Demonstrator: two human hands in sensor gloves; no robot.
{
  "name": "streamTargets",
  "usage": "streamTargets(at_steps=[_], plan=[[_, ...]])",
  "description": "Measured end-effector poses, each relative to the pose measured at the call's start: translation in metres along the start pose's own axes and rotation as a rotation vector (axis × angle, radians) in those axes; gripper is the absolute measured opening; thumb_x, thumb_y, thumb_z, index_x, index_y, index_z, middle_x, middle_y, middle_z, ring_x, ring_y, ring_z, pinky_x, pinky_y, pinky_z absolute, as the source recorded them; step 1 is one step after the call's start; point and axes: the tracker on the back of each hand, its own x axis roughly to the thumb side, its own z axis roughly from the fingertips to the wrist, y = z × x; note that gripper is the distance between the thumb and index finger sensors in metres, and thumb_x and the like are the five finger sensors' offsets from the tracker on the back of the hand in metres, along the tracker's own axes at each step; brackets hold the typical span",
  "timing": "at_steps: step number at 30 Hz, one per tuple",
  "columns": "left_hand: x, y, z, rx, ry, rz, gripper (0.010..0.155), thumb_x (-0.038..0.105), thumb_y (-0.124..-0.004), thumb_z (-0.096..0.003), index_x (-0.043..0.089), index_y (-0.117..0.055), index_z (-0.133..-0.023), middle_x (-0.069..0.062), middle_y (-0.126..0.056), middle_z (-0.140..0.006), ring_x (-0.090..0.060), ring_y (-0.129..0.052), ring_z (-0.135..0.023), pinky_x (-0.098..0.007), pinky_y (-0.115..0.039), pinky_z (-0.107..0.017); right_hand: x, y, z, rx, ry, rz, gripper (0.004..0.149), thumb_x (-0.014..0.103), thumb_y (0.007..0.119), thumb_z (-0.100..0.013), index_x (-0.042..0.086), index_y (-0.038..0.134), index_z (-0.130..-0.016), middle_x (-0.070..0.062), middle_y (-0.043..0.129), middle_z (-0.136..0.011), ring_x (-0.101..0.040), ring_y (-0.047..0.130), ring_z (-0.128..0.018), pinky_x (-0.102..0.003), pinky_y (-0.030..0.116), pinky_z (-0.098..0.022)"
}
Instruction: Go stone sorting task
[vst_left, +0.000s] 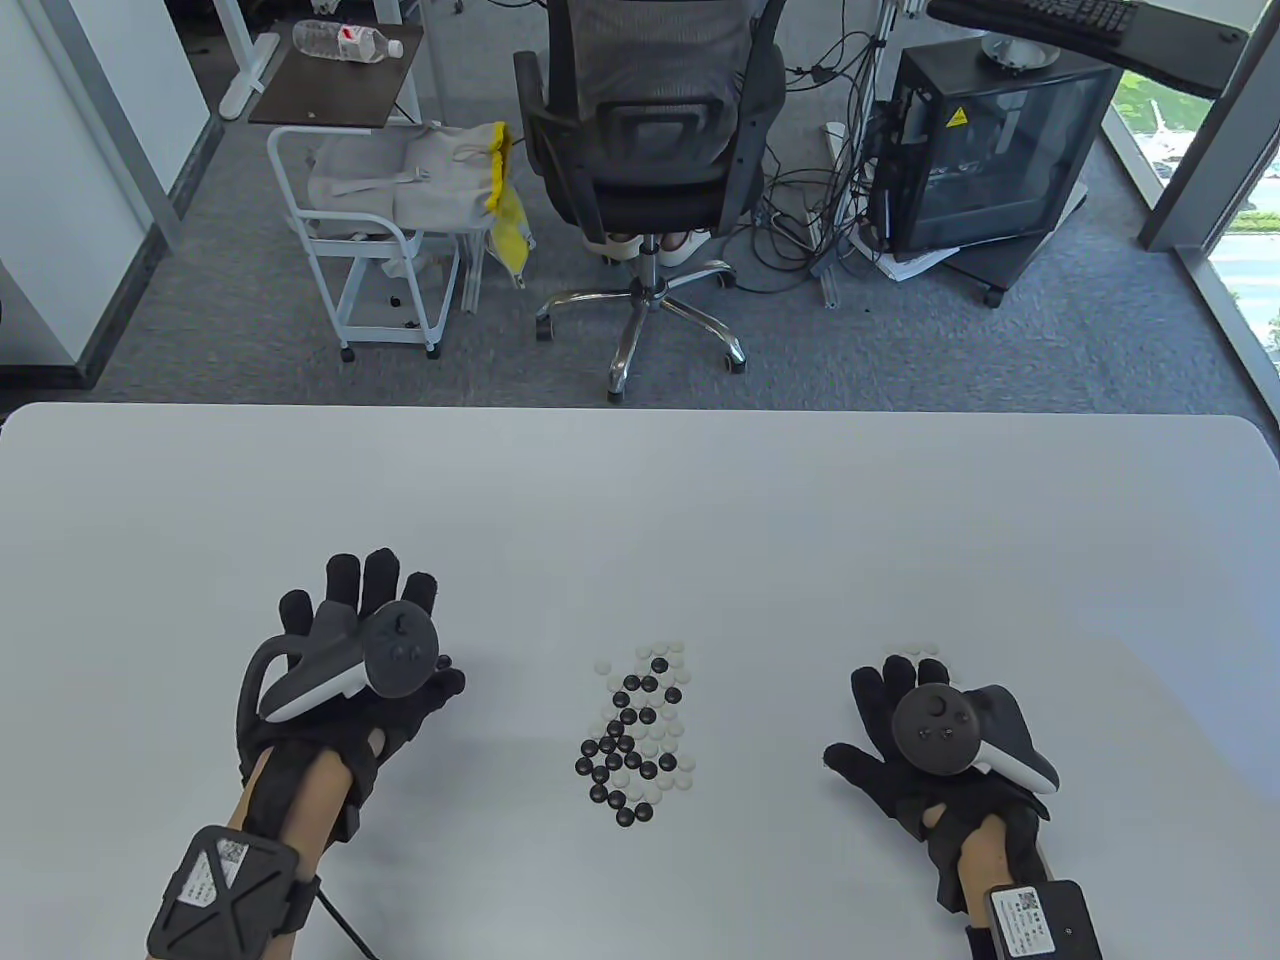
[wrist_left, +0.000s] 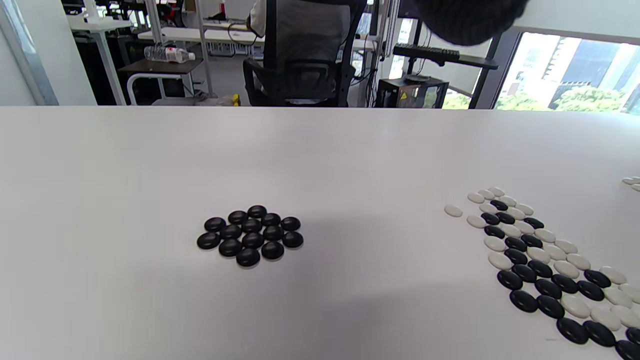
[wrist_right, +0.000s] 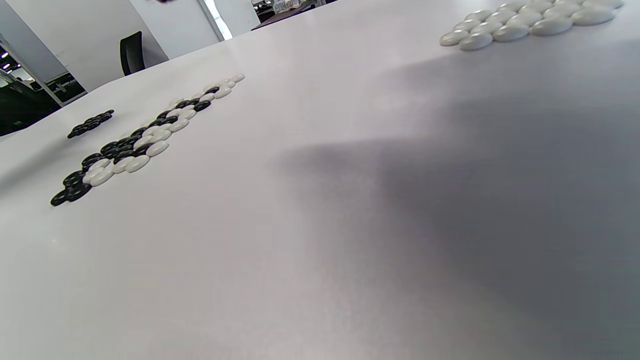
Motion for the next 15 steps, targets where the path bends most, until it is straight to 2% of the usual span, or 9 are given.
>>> streamTargets(at_steps=[3,10,12,13,15], plan=[[0.008,-0.013,0.010,0.111,-0.037,0.025,0.085,0.055,-0.057,-0.0565,0.014,-0.012,-0.116,-0.026,0.013,-0.112,-0.052,0.017,-0.093,-0.080,-0.003,-0.056,0.002,-0.001,0.001,-0.013,-0.013,-0.001,0.086,0.050,0.058,-0.063,-0.005,0.017,-0.114,-0.045,0.005,-0.109,-0.065,-0.004,-0.091,-0.085,0.005,-0.054],[0.025,-0.044,0.025,0.188,-0.088,-0.037,0.083,0.056,-0.057,-0.0566,0.015,-0.016,-0.117,-0.024,0.009,-0.115,-0.052,0.014,-0.095,-0.081,-0.006,-0.058,0.001,0.001,0.000,-0.005,-0.014,-0.005,0.086,0.050,0.058,-0.063,-0.005,0.017,-0.114,-0.045,0.004,-0.109,-0.065,-0.004,-0.091,-0.085,0.005,-0.054],[0.022,-0.057,0.024,0.254,-0.085,-0.048,0.083,0.056,-0.057,-0.0562,0.015,-0.018,-0.117,-0.024,0.007,-0.115,-0.052,0.013,-0.096,-0.081,-0.006,-0.058,0.001,0.002,-0.001,-0.001,-0.013,-0.006,0.086,0.050,0.058,-0.063,-0.005,0.016,-0.114,-0.045,0.004,-0.109,-0.065,-0.004,-0.091,-0.085,0.005,-0.054],[0.020,-0.061,0.023,0.264,-0.081,-0.047,0.083,0.056,-0.058,-0.0560,0.015,-0.018,-0.117,-0.024,0.007,-0.115,-0.052,0.013,-0.096,-0.081,-0.006,-0.058,0.000,0.002,-0.002,0.001,-0.012,-0.006,0.086,0.050,0.058,-0.063,-0.005,0.016,-0.114,-0.045,0.004,-0.109,-0.065,-0.004,-0.091,-0.085,0.005,-0.054],[0.015,-0.071,0.017,0.212,-0.073,-0.035,0.083,0.056,-0.057,-0.0561,0.015,-0.018,-0.117,-0.025,0.007,-0.115,-0.052,0.012,-0.096,-0.081,-0.006,-0.057,0.000,0.004,-0.003,0.007,-0.017,-0.015,0.086,0.051,0.056,-0.062,-0.005,0.015,-0.114,-0.046,0.003,-0.109,-0.066,-0.004,-0.091,-0.085,0.005,-0.053]])
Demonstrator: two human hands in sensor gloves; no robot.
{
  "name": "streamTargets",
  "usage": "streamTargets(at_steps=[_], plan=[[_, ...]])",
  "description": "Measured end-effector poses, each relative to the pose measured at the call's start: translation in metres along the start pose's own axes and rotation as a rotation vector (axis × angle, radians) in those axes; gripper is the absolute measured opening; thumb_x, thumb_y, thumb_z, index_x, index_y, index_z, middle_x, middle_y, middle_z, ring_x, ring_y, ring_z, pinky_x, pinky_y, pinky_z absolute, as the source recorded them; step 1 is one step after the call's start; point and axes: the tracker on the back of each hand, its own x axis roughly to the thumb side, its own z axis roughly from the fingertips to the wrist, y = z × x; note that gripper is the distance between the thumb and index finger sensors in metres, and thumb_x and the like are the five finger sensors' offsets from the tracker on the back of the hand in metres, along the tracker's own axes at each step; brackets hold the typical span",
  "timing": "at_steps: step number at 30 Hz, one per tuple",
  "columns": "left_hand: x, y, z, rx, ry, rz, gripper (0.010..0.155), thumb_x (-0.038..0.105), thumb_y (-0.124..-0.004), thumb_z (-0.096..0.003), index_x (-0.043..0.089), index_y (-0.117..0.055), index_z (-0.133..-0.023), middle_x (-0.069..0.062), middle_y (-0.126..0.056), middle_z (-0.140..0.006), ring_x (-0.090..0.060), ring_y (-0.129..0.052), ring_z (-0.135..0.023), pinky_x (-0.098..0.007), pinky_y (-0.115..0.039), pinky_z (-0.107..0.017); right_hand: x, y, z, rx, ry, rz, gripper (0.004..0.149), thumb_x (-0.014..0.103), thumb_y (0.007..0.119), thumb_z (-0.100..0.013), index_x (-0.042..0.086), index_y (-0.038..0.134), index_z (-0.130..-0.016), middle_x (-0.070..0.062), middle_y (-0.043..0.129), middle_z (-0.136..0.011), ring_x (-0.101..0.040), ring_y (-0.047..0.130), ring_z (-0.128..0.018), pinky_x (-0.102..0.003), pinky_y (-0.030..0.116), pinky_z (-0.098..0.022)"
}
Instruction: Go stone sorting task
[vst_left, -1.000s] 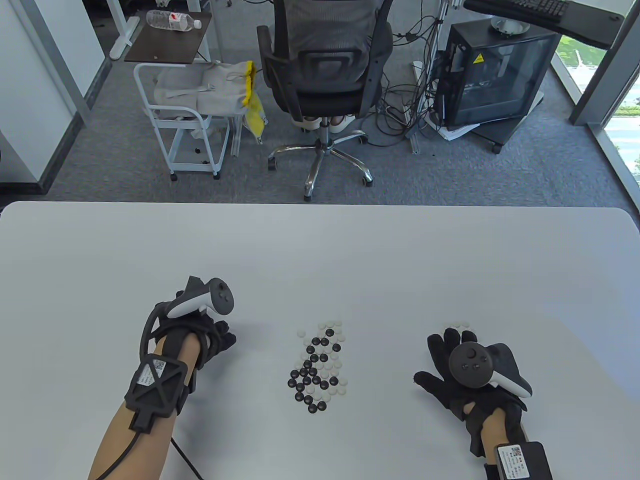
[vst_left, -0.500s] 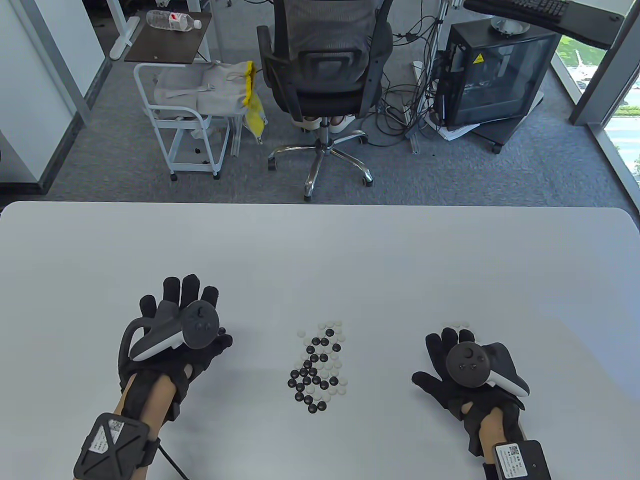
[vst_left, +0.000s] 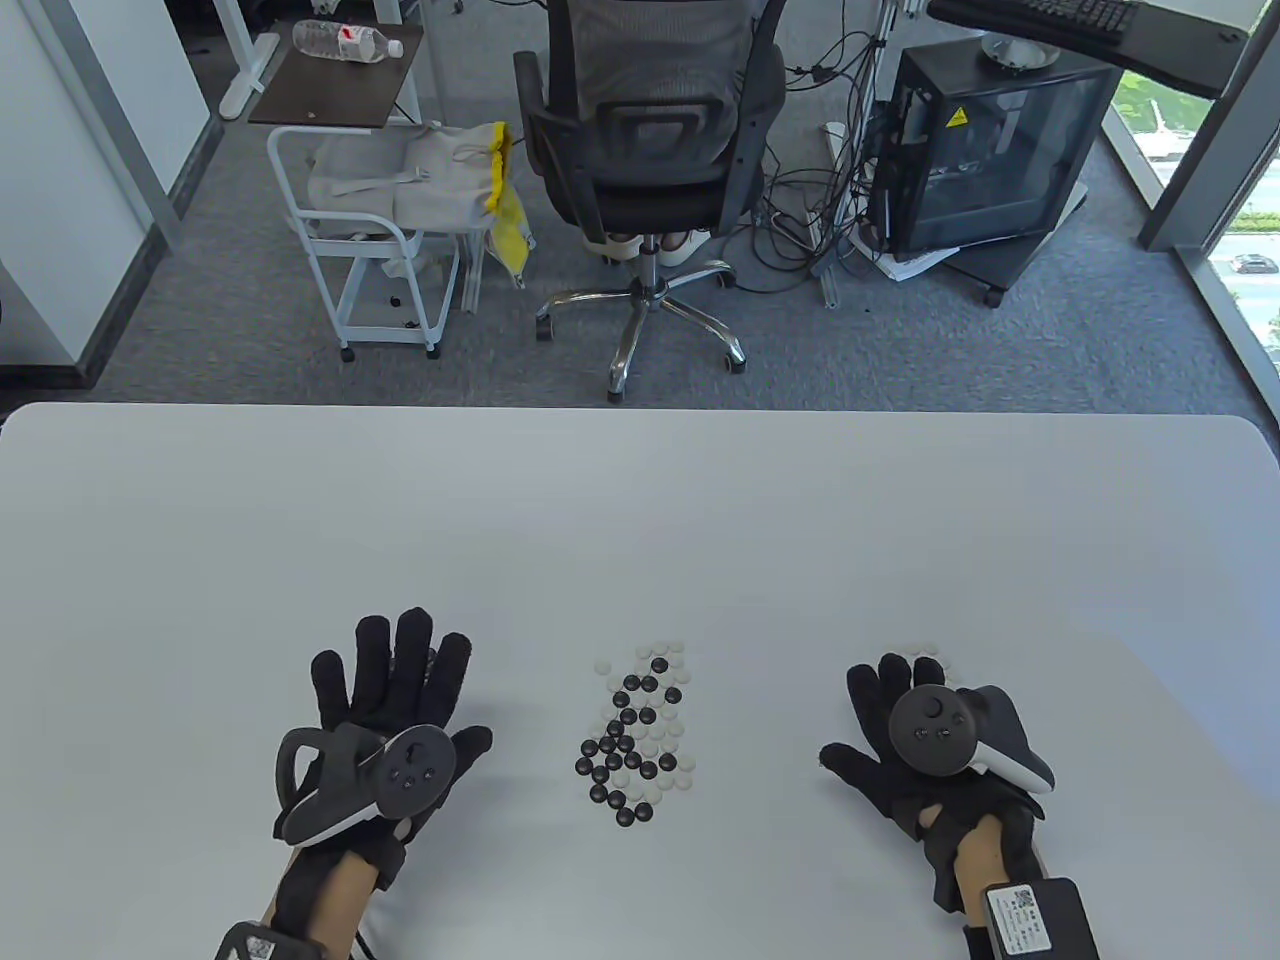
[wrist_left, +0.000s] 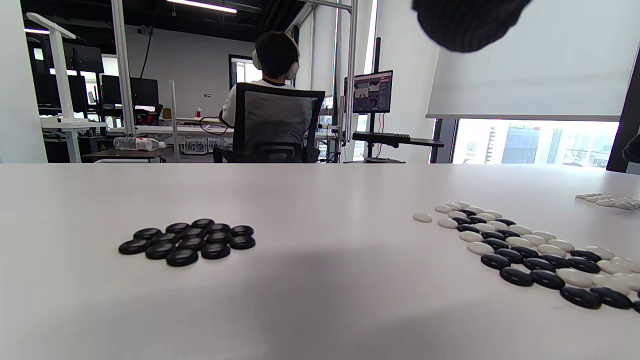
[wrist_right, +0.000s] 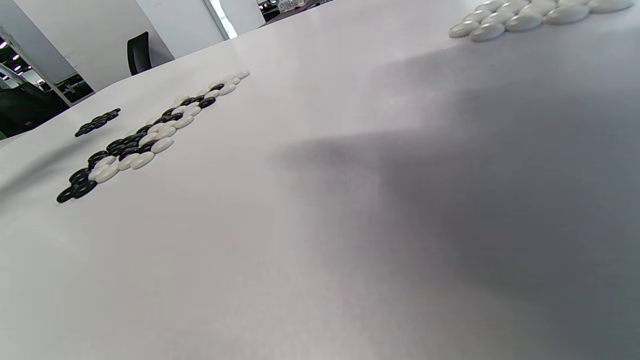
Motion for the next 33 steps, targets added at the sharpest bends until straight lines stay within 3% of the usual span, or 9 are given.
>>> streamTargets(at_steps=[6,12,16,20,23,26,28,33], plan=[[-0.003,-0.022,-0.004,-0.091,0.005,-0.002,0.084,0.056,-0.056,-0.0556,0.016,-0.015,-0.116,-0.027,0.010,-0.113,-0.053,0.014,-0.095,-0.081,-0.005,-0.056,-0.001,0.001,-0.002,0.003,-0.003,-0.005,0.087,0.051,0.056,-0.062,-0.005,0.013,-0.114,-0.046,0.003,-0.109,-0.066,-0.005,-0.091,-0.085,0.004,-0.053],[0.002,-0.024,-0.007,-0.077,-0.015,-0.012,0.083,0.056,-0.056,-0.0554,0.016,-0.016,-0.116,-0.027,0.009,-0.114,-0.054,0.013,-0.096,-0.081,-0.004,-0.056,-0.003,0.003,-0.003,0.013,0.006,-0.022,0.086,0.051,0.055,-0.062,-0.004,0.013,-0.114,-0.046,0.002,-0.109,-0.066,-0.005,-0.091,-0.086,0.004,-0.053],[0.001,-0.024,-0.006,-0.068,-0.013,-0.006,0.084,0.056,-0.056,-0.0554,0.015,-0.015,-0.116,-0.027,0.009,-0.114,-0.054,0.013,-0.096,-0.082,-0.004,-0.055,0.000,0.000,-0.002,-0.037,-0.050,-0.050,0.086,0.051,0.054,-0.062,-0.004,0.017,-0.115,-0.046,0.005,-0.110,-0.067,-0.003,-0.092,-0.087,0.005,-0.053],[0.000,-0.024,-0.007,-0.074,0.000,-0.003,0.084,0.056,-0.055,-0.0555,0.016,-0.015,-0.116,-0.028,0.010,-0.114,-0.054,0.013,-0.096,-0.082,-0.003,-0.055,0.009,-0.014,0.000,-0.103,-0.104,-0.123,0.085,0.052,0.053,-0.062,-0.003,0.018,-0.116,-0.046,0.001,-0.109,-0.069,-0.003,-0.092,-0.089,0.007,-0.053],[0.000,-0.023,-0.006,-0.069,0.006,-0.007,0.084,0.057,-0.055,-0.0556,0.016,-0.015,-0.117,-0.028,0.010,-0.114,-0.054,0.013,-0.096,-0.082,-0.003,-0.055,0.026,-0.037,-0.003,-0.138,-0.178,-0.173,0.083,0.052,0.054,-0.061,-0.001,0.023,-0.118,-0.046,-0.001,-0.109,-0.070,-0.001,-0.093,-0.090,0.009,-0.054],[0.000,-0.025,-0.007,-0.074,0.012,-0.001,0.084,0.057,-0.055,-0.0556,0.016,-0.014,-0.117,-0.028,0.010,-0.114,-0.054,0.014,-0.096,-0.082,-0.003,-0.055,0.051,-0.070,-0.016,-0.123,-0.213,-0.160,0.079,0.053,0.054,-0.061,0.000,0.040,-0.119,-0.045,0.005,-0.112,-0.070,0.000,-0.094,-0.091,0.010,-0.054],[0.000,-0.024,-0.007,-0.078,0.012,-0.003,0.084,0.057,-0.055,-0.0556,0.016,-0.015,-0.117,-0.028,0.010,-0.114,-0.054,0.013,-0.096,-0.082,-0.003,-0.055,0.071,-0.092,-0.033,-0.031,-0.199,-0.150,0.075,0.052,0.054,-0.061,0.001,0.056,-0.117,-0.044,0.013,-0.114,-0.069,0.002,-0.096,-0.091,0.010,-0.054],[-0.002,-0.021,-0.005,-0.066,0.022,0.011,0.083,0.057,-0.056,-0.0556,0.016,-0.017,-0.117,-0.028,0.010,-0.114,-0.054,0.013,-0.096,-0.082,-0.003,-0.055,0.101,-0.097,-0.087,0.135,-0.093,-0.078,0.070,0.051,0.054,-0.061,0.004,0.071,-0.110,-0.041,0.022,-0.116,-0.069,0.006,-0.097,-0.091,0.012,-0.055]])
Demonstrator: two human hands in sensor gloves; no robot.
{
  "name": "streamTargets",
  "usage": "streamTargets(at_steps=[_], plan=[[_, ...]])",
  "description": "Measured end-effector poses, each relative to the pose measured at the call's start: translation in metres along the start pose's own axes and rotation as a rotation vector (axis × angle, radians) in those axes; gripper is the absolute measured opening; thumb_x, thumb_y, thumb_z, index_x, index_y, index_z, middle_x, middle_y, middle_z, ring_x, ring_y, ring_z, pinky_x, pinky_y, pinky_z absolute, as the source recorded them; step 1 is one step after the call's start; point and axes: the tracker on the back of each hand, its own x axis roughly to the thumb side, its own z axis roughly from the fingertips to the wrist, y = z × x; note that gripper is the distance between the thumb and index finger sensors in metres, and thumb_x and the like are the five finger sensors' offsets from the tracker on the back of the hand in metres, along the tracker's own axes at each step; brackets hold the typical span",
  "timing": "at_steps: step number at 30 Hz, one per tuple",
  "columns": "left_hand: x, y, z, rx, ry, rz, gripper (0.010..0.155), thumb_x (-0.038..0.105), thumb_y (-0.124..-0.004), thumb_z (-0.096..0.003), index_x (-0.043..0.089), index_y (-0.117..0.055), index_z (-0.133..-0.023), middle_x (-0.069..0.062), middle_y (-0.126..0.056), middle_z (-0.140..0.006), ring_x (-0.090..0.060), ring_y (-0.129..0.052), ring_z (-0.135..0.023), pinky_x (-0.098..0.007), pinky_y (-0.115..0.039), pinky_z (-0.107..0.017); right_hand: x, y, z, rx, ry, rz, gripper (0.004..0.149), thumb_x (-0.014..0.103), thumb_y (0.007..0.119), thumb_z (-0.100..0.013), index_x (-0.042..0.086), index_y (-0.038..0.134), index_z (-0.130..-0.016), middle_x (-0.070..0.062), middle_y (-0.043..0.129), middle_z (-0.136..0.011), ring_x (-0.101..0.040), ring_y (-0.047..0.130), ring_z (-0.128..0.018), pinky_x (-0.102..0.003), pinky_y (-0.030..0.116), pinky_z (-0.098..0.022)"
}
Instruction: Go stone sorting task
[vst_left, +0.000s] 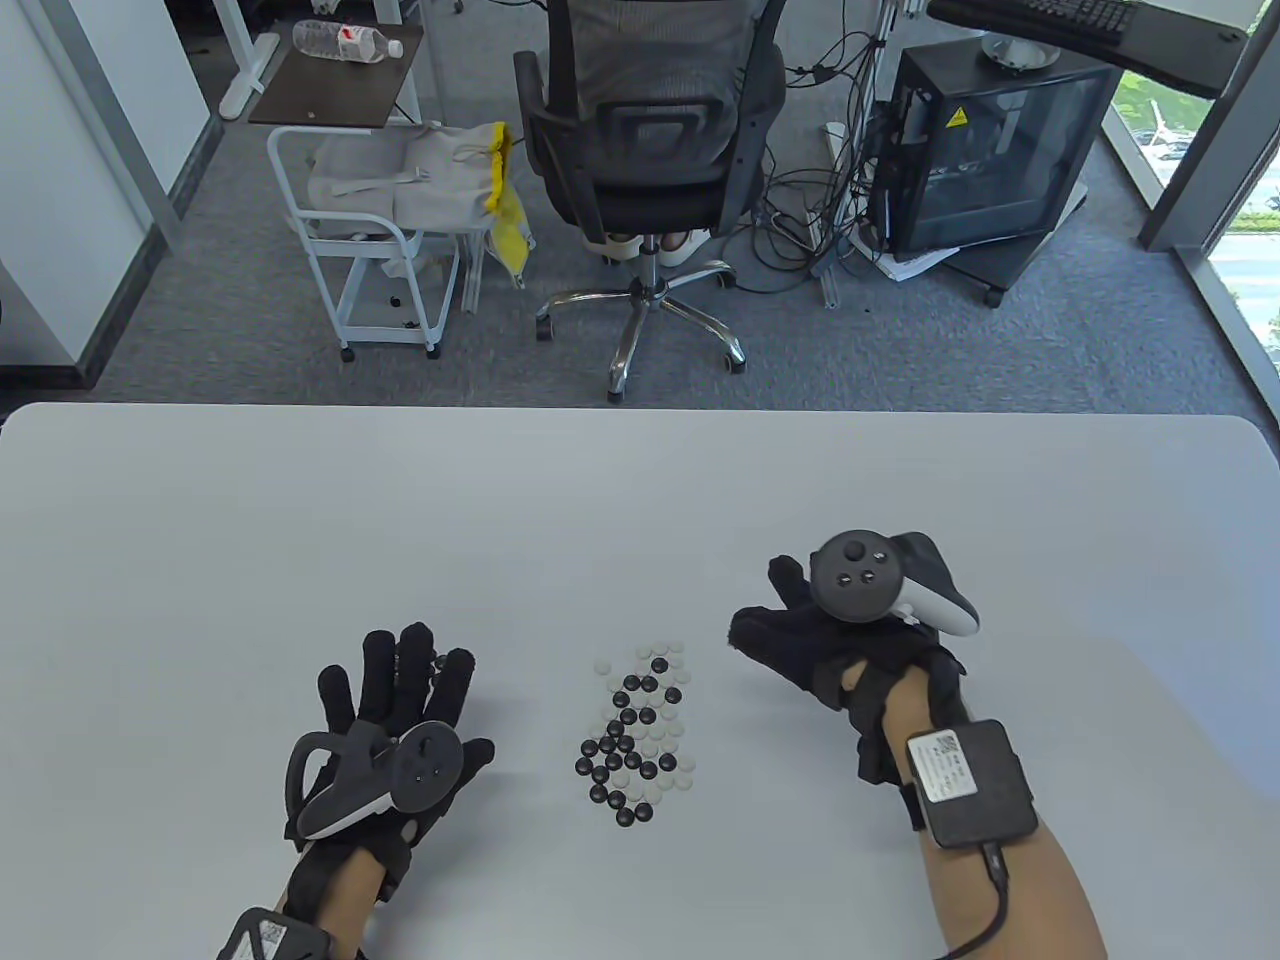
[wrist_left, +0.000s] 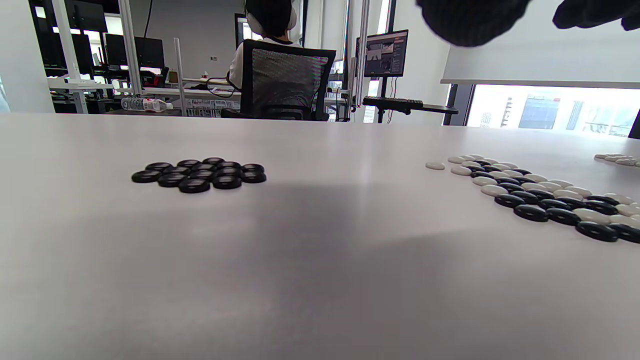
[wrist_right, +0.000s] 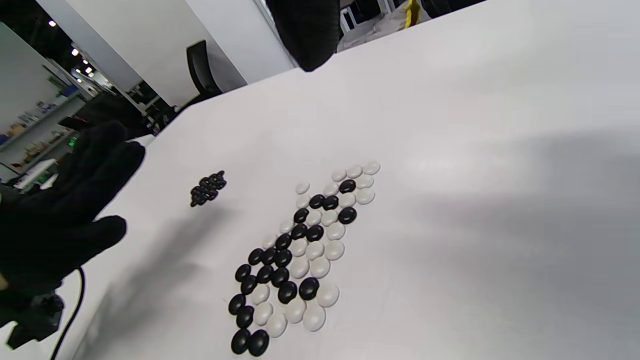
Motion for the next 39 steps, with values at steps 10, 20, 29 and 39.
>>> streamTargets(at_steps=[10,20,29,39], plan=[[-0.002,0.001,0.001,0.001,0.001,0.020,0.083,0.057,-0.056,-0.0557,0.016,-0.017,-0.117,-0.028,0.010,-0.114,-0.054,0.013,-0.096,-0.082,-0.003,-0.055,-0.013,0.046,-0.087,0.160,0.177,0.007,0.072,0.051,0.051,-0.060,0.006,0.058,-0.115,-0.042,0.007,-0.112,-0.068,-0.001,-0.094,-0.090,0.010,-0.055],[-0.006,0.000,0.001,-0.009,-0.009,0.049,0.084,0.057,-0.055,-0.0558,0.016,-0.015,-0.117,-0.028,0.011,-0.113,-0.055,0.013,-0.096,-0.082,-0.003,-0.055,-0.022,0.074,-0.113,0.237,0.191,-0.005,0.071,0.051,0.051,-0.059,0.008,0.056,-0.116,-0.041,0.007,-0.111,-0.068,-0.001,-0.093,-0.090,0.010,-0.055],[-0.007,0.001,0.002,-0.024,0.002,0.055,0.084,0.057,-0.055,-0.0559,0.016,-0.015,-0.117,-0.028,0.012,-0.113,-0.055,0.014,-0.095,-0.082,-0.003,-0.055,-0.069,0.047,-0.088,0.184,0.377,0.050,0.070,0.051,0.051,-0.059,0.007,0.059,-0.114,-0.041,0.012,-0.113,-0.067,0.000,-0.094,-0.090,0.010,-0.056],[-0.008,0.001,0.002,-0.026,0.006,0.060,0.084,0.057,-0.055,-0.0559,0.015,-0.016,-0.117,-0.028,0.011,-0.113,-0.055,0.014,-0.096,-0.082,-0.003,-0.055,-0.124,0.028,-0.038,0.137,0.575,0.032,0.072,0.051,0.051,-0.059,0.003,0.061,-0.113,-0.041,0.014,-0.113,-0.067,0.001,-0.095,-0.090,0.010,-0.056]])
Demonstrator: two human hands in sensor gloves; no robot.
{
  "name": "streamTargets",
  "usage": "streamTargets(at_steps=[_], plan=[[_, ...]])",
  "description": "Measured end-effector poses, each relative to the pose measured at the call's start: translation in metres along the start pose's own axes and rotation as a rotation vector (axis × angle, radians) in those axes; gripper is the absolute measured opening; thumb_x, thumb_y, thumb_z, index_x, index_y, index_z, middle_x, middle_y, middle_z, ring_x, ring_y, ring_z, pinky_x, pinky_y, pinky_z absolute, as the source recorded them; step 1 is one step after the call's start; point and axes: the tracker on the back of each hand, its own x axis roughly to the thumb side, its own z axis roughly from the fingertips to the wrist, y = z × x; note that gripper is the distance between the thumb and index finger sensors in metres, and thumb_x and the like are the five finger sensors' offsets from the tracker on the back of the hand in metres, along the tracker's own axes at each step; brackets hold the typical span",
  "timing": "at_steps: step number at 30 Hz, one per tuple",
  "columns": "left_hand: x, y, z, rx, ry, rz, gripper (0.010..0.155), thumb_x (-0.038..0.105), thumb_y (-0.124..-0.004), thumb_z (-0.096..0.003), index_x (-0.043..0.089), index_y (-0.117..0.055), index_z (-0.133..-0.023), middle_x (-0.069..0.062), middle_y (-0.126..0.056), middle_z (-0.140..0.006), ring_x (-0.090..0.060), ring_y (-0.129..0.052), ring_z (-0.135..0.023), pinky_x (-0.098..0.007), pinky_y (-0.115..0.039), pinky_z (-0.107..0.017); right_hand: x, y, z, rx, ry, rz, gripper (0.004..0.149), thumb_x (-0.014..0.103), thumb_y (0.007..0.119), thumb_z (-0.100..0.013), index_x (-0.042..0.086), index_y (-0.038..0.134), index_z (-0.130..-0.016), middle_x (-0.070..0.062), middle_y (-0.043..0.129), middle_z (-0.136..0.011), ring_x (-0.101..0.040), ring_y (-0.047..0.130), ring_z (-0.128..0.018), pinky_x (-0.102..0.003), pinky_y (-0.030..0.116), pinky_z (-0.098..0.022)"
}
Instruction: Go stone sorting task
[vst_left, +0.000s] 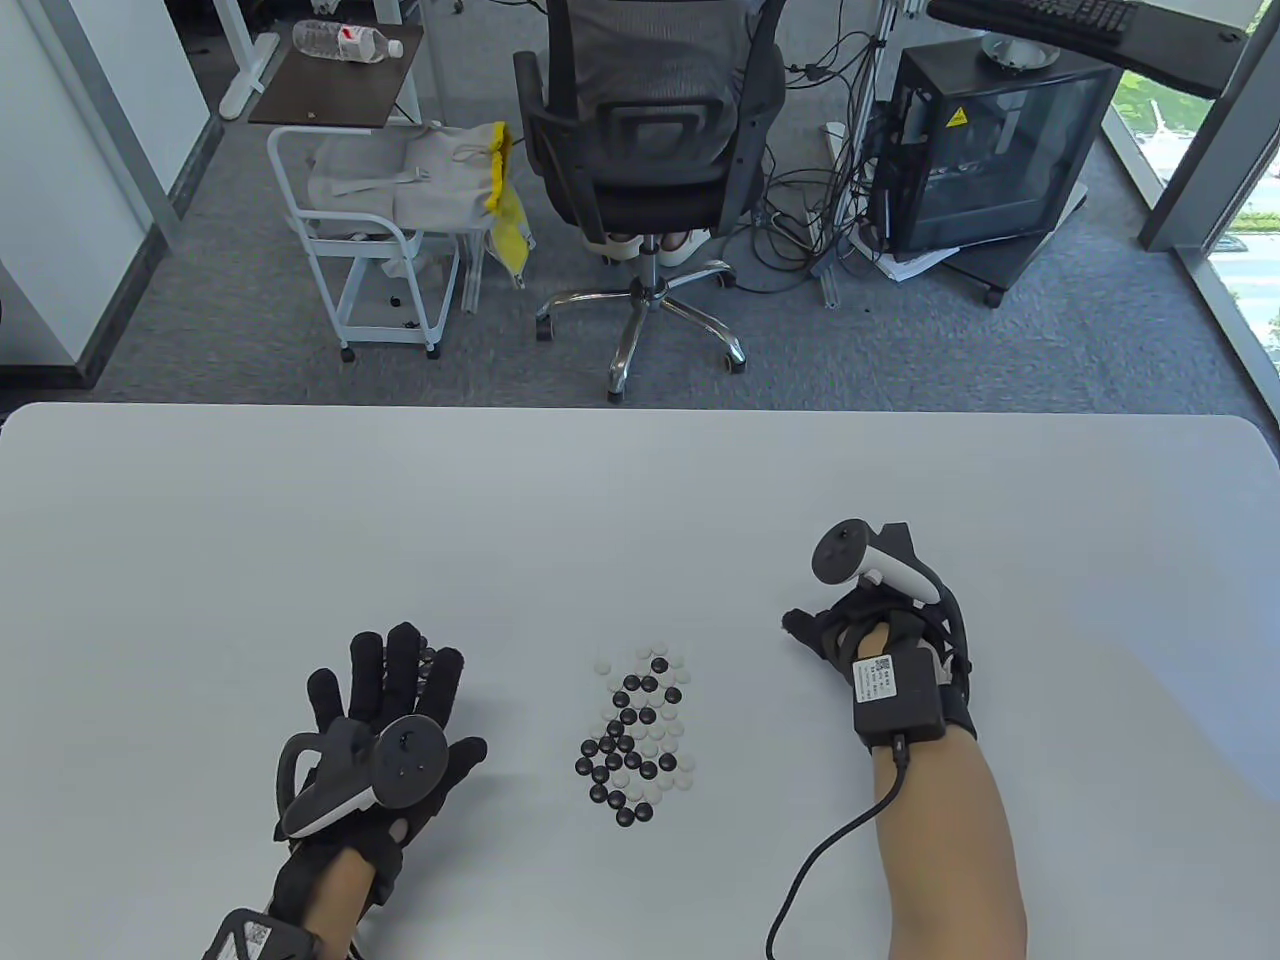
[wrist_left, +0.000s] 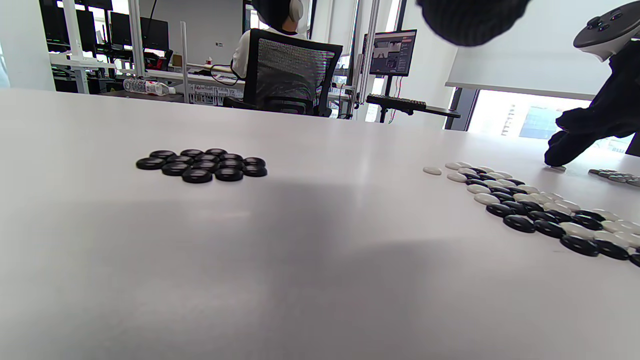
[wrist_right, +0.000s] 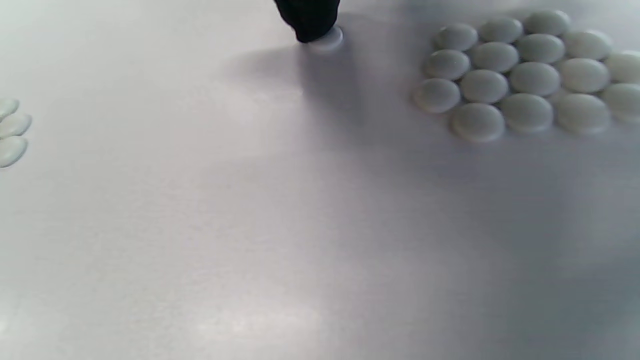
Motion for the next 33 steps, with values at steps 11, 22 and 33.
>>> streamTargets(at_steps=[11,22,33], plan=[[0.000,-0.001,-0.001,-0.011,0.013,-0.002,0.084,0.057,-0.055,-0.0559,0.015,-0.017,-0.117,-0.028,0.011,-0.113,-0.055,0.013,-0.096,-0.082,-0.003,-0.055,-0.030,-0.001,0.008,-0.010,0.051,-0.043,0.073,0.051,0.052,-0.059,0.001,0.062,-0.112,-0.041,0.016,-0.114,-0.067,0.003,-0.096,-0.090,0.011,-0.056],[0.001,-0.002,-0.002,-0.021,0.016,0.000,0.084,0.057,-0.055,-0.0559,0.015,-0.017,-0.117,-0.028,0.010,-0.114,-0.055,0.013,-0.096,-0.082,-0.003,-0.055,0.021,-0.015,0.020,-0.028,-0.090,0.015,0.070,0.050,0.054,-0.060,0.004,0.071,-0.109,-0.041,0.019,-0.114,-0.067,0.004,-0.096,-0.090,0.012,-0.056],[0.000,-0.001,-0.002,-0.011,0.011,0.007,0.083,0.057,-0.056,-0.0562,0.015,-0.018,-0.118,-0.028,0.010,-0.114,-0.055,0.013,-0.096,-0.082,-0.003,-0.055,0.128,0.021,0.008,0.081,-0.448,0.069,0.067,0.050,0.054,-0.060,0.007,0.073,-0.108,-0.040,0.018,-0.115,-0.066,0.003,-0.095,-0.090,0.014,-0.057]])
